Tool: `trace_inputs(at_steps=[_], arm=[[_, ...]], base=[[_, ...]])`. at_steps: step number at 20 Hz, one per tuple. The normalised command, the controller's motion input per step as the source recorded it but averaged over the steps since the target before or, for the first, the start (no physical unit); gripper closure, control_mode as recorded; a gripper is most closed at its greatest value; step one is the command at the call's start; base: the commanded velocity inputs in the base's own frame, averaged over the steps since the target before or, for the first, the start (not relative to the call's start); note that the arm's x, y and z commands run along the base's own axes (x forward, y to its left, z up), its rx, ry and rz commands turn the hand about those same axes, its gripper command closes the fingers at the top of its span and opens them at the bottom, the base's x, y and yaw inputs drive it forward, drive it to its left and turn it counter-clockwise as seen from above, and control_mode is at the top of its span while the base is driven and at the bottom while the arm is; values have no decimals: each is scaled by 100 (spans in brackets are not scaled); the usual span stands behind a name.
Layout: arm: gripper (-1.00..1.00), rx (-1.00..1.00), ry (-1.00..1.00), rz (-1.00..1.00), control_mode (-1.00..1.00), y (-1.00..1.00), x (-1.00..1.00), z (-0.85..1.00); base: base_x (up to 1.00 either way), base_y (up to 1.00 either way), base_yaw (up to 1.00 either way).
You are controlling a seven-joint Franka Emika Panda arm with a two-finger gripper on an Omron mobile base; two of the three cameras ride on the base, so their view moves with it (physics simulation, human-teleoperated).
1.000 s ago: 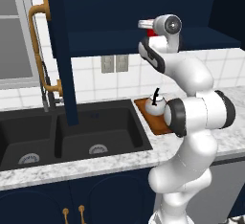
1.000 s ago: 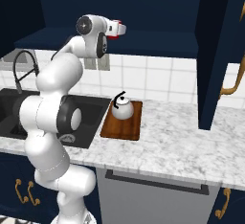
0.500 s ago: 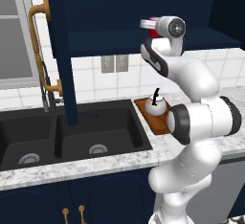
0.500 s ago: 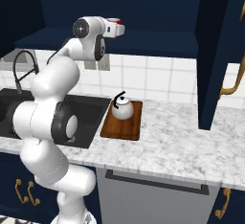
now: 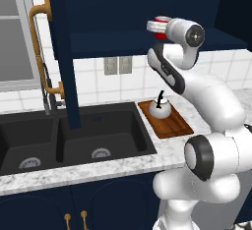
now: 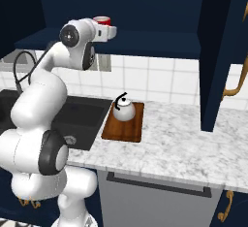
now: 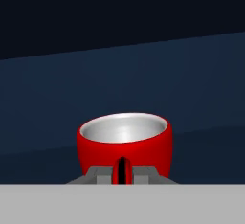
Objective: Pick the kettle from the counter and place it on the tray. Then pick the mug from the cabinet and place it on the tray. Then close the cabinet doors.
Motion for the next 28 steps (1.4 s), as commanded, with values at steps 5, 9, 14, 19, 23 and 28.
trace_inputs(at_steps=[5,9,14,19,23,28], arm=[[100,-5,0,25,-100,-38,-78,18],[100,-4,0,25,-100,-48,-86,3],[100,0,-1,22,-100,-46,-89,-15],[100,-1,0,21,-100,-26,-69,-47],[100,-4,0,19,-100,-10,-44,-58],[100,-4,0,16,-100,-16,-30,-58]], base=[[0,0,0],[0,0,0],[0,0,0],[0,0,0],[0,0,0],[0,0,0]])
